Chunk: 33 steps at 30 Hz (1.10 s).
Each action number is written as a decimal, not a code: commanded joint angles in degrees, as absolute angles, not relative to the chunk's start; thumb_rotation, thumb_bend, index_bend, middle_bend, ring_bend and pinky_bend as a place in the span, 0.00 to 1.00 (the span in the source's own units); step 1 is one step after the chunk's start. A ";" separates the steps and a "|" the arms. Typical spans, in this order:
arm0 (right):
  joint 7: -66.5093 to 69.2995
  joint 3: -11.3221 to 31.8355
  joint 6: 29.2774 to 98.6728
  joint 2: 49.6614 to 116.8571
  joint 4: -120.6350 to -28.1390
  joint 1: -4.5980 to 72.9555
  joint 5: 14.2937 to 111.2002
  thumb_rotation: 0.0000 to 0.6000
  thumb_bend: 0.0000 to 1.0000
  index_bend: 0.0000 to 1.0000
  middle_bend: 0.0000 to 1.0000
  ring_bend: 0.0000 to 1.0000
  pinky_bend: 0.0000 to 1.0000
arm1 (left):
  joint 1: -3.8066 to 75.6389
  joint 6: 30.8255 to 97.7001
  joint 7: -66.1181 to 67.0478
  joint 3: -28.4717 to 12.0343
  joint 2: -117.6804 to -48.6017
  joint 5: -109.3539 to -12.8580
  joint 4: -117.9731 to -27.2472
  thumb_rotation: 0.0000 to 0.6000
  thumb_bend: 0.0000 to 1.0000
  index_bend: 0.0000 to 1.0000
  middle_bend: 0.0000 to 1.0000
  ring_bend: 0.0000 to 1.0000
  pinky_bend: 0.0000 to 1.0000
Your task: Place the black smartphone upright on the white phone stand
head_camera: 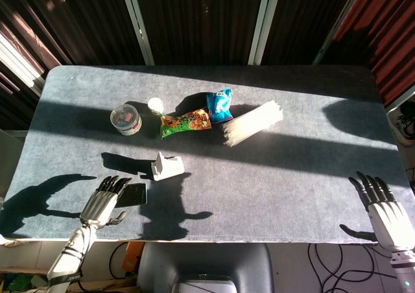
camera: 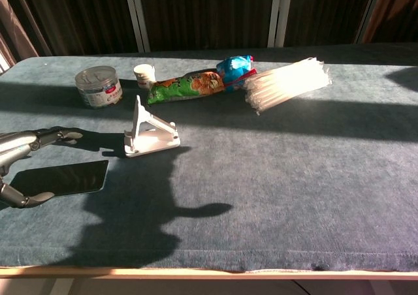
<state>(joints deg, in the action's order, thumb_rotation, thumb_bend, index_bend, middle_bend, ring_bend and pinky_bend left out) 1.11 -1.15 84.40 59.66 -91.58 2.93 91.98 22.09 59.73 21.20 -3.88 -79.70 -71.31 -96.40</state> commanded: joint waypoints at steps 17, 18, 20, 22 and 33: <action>2.15 -1.29 84.85 59.30 -91.27 2.77 92.48 1.00 0.18 0.00 0.00 0.00 0.00 | 27.55 58.23 31.23 -5.40 -83.84 -55.69 -94.54 1.00 0.30 0.13 0.17 0.00 0.00; 2.11 -1.30 84.87 59.30 -91.30 2.76 92.49 1.00 0.18 0.00 0.00 0.00 0.00 | 27.70 58.32 31.39 -5.35 -83.98 -55.50 -94.27 1.00 0.30 0.13 0.17 0.00 0.00; 2.16 -1.28 84.97 59.30 -91.32 2.70 92.48 1.00 0.18 0.00 0.00 0.00 0.00 | 28.07 58.42 31.91 -5.18 -84.21 -54.86 -93.76 1.00 0.30 0.13 0.17 0.00 0.00; 2.28 -1.20 85.10 59.27 -91.32 2.65 92.38 1.00 0.18 0.00 0.00 0.00 0.00 | 28.42 58.40 32.47 -4.97 -84.30 -54.03 -93.50 1.00 0.30 0.14 0.17 0.00 0.00; 2.83 -1.13 85.24 59.13 -91.22 2.58 92.33 1.00 0.18 0.00 0.00 0.00 0.00 | 30.06 58.74 35.75 -4.27 -84.19 -49.30 -93.52 1.00 0.30 0.24 0.29 0.06 0.00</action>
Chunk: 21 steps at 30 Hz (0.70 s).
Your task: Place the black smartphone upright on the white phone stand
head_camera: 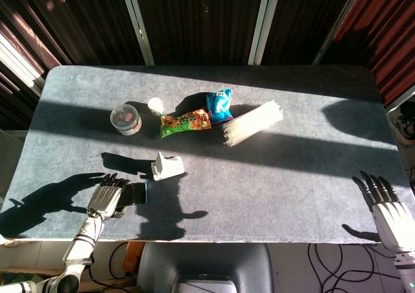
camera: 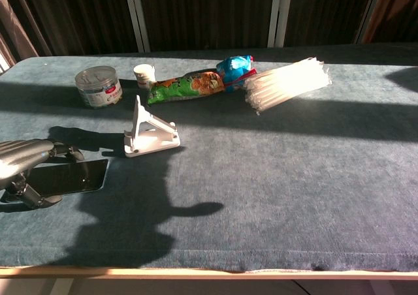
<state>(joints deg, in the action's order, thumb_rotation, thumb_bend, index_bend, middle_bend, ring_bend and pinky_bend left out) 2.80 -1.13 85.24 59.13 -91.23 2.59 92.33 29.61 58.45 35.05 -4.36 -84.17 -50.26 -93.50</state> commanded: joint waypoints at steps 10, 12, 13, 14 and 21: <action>2.68 -1.09 85.17 59.18 -91.23 2.62 92.30 1.00 0.18 0.00 0.00 0.00 0.00 | 32.01 58.26 37.90 -3.93 -84.21 -44.34 -92.89 1.00 0.30 0.33 0.46 0.18 0.00; 2.64 -1.08 85.17 59.18 -91.24 2.61 92.29 1.00 0.18 0.00 0.00 0.00 0.00 | 32.48 57.83 38.17 -3.85 -84.17 -43.19 -92.65 1.00 0.30 0.33 0.48 0.20 0.00; 2.63 -1.08 85.14 59.19 -91.26 2.62 92.27 1.00 0.18 0.00 0.00 0.00 0.00 | 32.72 57.54 38.29 -3.82 -84.12 -42.60 -92.55 1.00 0.30 0.33 0.49 0.20 0.00; 2.63 -1.09 85.13 59.18 -91.28 2.61 92.27 1.00 0.18 0.00 0.00 0.00 0.00 | 33.05 57.11 38.43 -3.80 -84.03 -41.72 -92.44 1.00 0.30 0.33 0.50 0.20 0.00; 2.59 -1.10 85.09 59.21 -91.29 2.62 92.29 1.00 0.18 0.00 0.00 0.00 0.00 | 34.46 55.68 38.28 -3.66 -83.88 -37.95 -91.65 1.00 0.30 0.38 0.62 0.29 0.00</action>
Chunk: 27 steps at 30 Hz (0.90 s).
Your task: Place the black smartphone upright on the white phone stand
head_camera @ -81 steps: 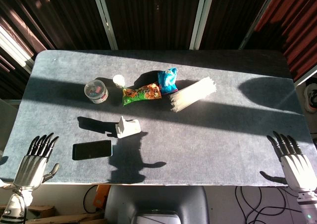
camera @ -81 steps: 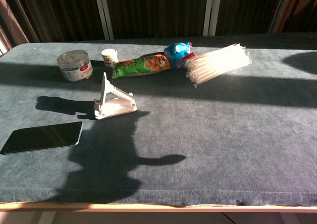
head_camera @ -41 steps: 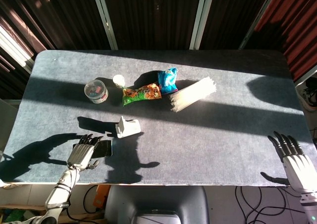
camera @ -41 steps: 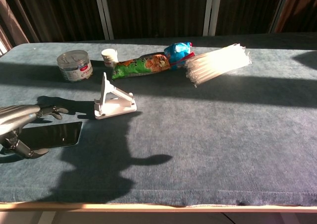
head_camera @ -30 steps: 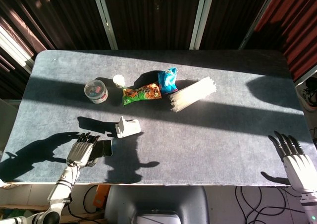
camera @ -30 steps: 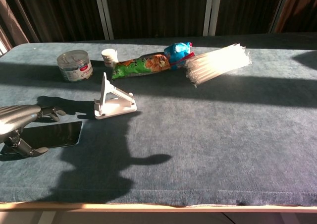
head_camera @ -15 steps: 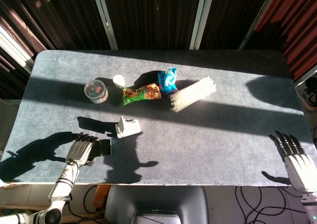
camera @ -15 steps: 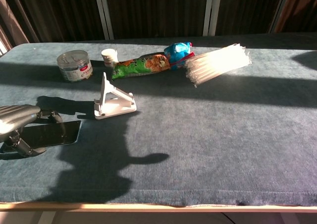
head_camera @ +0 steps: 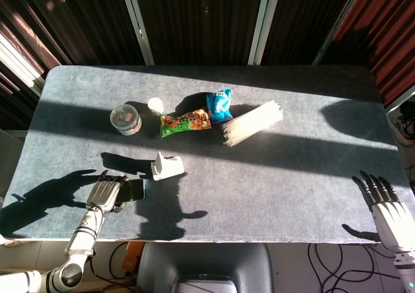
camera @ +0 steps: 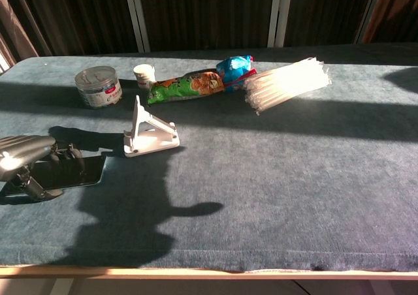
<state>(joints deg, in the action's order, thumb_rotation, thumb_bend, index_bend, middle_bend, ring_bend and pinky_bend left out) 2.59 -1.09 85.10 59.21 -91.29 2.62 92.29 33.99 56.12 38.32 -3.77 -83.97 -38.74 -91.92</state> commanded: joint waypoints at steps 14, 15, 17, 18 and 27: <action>2.56 -1.10 85.16 59.26 -91.31 2.56 92.30 1.00 0.18 0.00 0.00 0.00 0.00 | 32.30 53.52 24.63 -5.05 -80.45 -43.29 -93.94 1.00 0.32 0.67 0.98 0.62 0.13; 2.54 -1.10 85.18 59.27 -91.31 2.56 92.31 1.00 0.18 0.00 0.00 0.00 0.00 | 31.78 53.76 22.96 -5.33 -80.01 -44.40 -94.22 1.00 0.32 0.68 0.99 0.63 0.14; 2.38 -1.12 85.10 59.31 -91.31 2.58 92.32 1.00 0.18 0.00 0.00 0.00 0.00 | 30.40 54.84 18.83 -5.95 -79.40 -47.66 -94.55 1.00 0.33 0.69 1.00 0.63 0.14; 2.30 -1.15 85.06 59.33 -91.32 2.59 92.34 1.00 0.18 0.00 0.00 0.00 0.00 | 29.75 55.37 16.95 -6.17 -79.24 -49.07 -94.61 1.00 0.33 0.70 1.00 0.63 0.15; 1.68 -1.10 84.84 59.47 -91.46 2.58 92.02 1.00 0.18 0.00 0.00 0.00 0.00 | 23.92 60.70 -3.25 -8.90 -78.88 -60.66 -95.62 1.00 0.35 0.72 1.00 0.63 0.17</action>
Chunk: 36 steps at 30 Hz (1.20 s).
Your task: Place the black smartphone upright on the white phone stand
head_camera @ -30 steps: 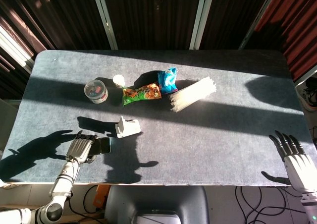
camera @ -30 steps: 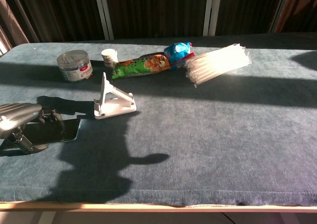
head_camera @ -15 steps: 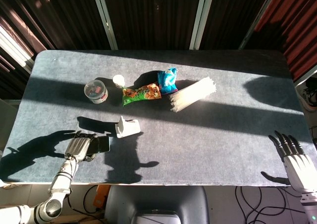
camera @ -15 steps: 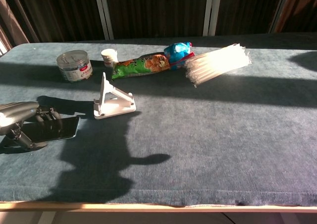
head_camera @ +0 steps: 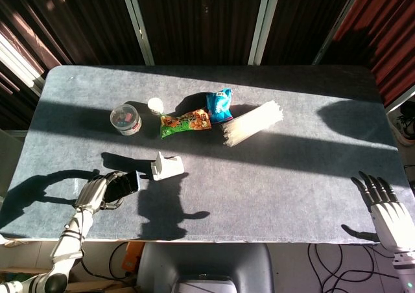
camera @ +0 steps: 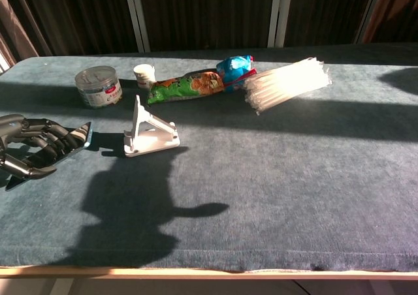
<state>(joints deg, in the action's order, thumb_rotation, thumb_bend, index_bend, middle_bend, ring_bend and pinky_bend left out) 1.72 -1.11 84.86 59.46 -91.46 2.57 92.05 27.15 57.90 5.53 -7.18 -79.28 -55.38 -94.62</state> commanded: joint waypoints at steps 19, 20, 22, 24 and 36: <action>0.97 -1.15 84.16 59.70 -91.53 2.87 91.96 1.00 0.18 0.00 0.00 0.00 0.00 | 23.30 74.23 -25.64 -13.18 -96.82 -80.00 -82.15 1.00 0.35 0.74 1.00 0.63 0.16; 1.01 -1.13 84.11 59.69 -91.52 2.90 91.90 1.00 0.18 0.00 0.00 0.00 0.00 | 24.07 74.53 -25.61 -13.52 -98.56 -80.47 -79.79 1.00 0.35 0.75 1.00 0.63 0.16; 1.11 -1.06 84.03 59.68 -91.49 2.94 91.76 1.00 0.18 0.00 0.00 0.00 0.00 | 25.12 74.90 -25.46 -13.94 -100.99 -80.90 -76.44 1.00 0.35 0.75 1.00 0.63 0.15; 1.20 -1.03 83.99 59.63 -91.49 2.95 91.65 1.00 0.18 0.00 0.00 0.00 0.00 | 26.21 74.71 -26.20 -14.46 -103.24 -80.86 -73.26 1.00 0.35 0.76 1.00 0.63 0.15; 1.77 -0.99 84.00 59.46 -91.40 2.95 91.49 1.00 0.18 0.00 0.00 0.00 0.00 | 28.90 69.75 -38.43 -18.60 -107.36 -75.59 -68.98 1.00 0.36 0.79 1.00 0.63 0.13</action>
